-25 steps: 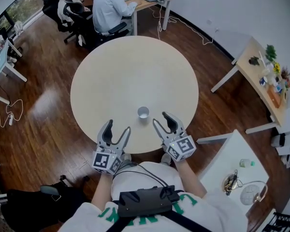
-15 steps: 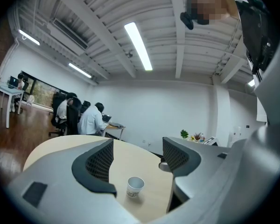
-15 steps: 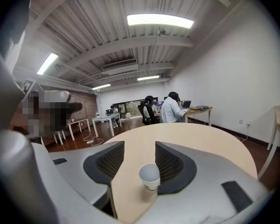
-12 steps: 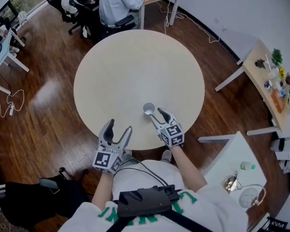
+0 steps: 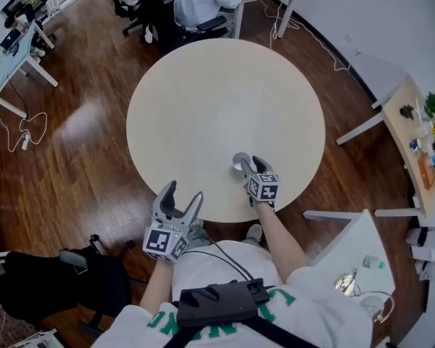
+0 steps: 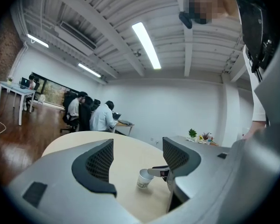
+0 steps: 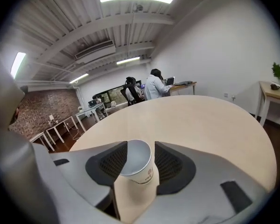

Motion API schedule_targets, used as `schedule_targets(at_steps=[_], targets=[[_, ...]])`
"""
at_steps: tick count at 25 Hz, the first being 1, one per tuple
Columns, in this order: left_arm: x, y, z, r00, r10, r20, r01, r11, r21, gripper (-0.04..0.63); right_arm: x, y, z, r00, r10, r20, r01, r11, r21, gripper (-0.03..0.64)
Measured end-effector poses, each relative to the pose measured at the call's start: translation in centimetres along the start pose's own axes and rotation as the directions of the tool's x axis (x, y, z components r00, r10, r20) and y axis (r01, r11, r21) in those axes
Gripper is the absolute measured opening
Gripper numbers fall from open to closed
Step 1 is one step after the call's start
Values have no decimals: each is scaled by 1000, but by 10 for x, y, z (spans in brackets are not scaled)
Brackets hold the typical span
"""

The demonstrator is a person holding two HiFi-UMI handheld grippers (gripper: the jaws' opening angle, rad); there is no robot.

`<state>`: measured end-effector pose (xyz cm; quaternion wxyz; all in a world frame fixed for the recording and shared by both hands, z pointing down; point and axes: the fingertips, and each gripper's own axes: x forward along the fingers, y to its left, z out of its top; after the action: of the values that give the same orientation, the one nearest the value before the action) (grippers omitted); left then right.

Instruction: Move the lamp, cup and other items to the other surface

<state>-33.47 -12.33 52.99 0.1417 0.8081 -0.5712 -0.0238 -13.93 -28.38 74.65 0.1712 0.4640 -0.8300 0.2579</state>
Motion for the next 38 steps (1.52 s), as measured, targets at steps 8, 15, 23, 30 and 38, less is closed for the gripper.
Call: schedule_targets(at_steps=[8,15,23,30,38], targets=[[-10,13,-3,999,21,-27,-21,1000,0,323,15,-9,-16,994,-43,-104,43,999,2,41],[4,-1,-1,996,-76,-52,77,997,15,323,-22,10,19,1000,-19,-9,19,1000,9,40],[58,-86,-1,918,-373,-135,381,924,40,323,-130,-22,34,980,-172,97,163,983,88,40],[82,-241,-42,641,-720,-267,757,650,65,322,-286,-104,-45,856,-506,106,446,827,342,40],[25,-430,-120,185,-902,-390,976,216,-38,322,-496,-146,-191,556,-831,-5,646,429,631,40]])
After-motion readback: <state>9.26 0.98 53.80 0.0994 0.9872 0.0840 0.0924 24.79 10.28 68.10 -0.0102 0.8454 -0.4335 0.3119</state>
